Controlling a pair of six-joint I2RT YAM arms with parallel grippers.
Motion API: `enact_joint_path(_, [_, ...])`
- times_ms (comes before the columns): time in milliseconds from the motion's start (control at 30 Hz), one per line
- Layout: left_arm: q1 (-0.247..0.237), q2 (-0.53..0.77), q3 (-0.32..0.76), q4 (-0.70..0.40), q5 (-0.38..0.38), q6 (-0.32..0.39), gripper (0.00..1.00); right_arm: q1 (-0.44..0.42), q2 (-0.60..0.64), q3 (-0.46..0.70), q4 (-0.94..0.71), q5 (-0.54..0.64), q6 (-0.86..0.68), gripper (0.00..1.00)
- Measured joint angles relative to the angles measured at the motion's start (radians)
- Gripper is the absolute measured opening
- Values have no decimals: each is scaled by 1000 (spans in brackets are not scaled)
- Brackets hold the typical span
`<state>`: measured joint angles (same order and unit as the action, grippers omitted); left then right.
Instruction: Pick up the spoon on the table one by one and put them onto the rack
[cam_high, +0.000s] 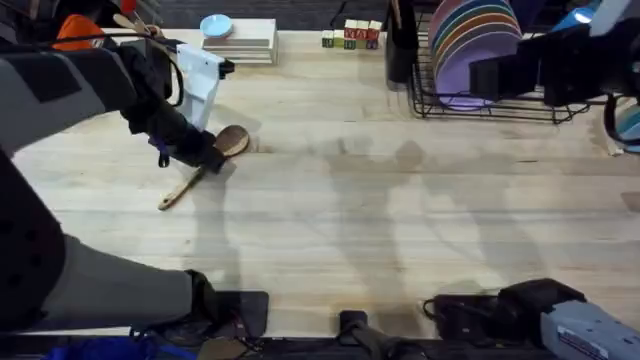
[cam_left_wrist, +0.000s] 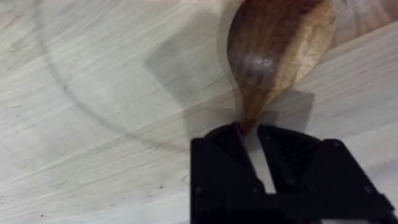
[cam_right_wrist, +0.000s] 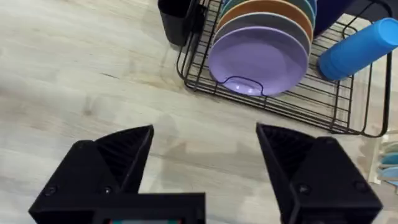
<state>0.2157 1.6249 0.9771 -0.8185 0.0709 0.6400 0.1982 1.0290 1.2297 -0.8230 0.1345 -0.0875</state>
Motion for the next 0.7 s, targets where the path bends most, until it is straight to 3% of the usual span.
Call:
enact_joint_path(100, [0, 0, 1, 3, -7, 1, 92, 0, 0, 0, 0, 0, 0, 992])
enact_joint_path(167, [0, -1, 2, 3, -5, 0, 53, 0, 0, 0, 0, 0, 0, 992])
enact_joint_path(700, [0, 6, 16, -24, -3, 0, 41, 0, 0, 0, 0, 0, 0, 992])
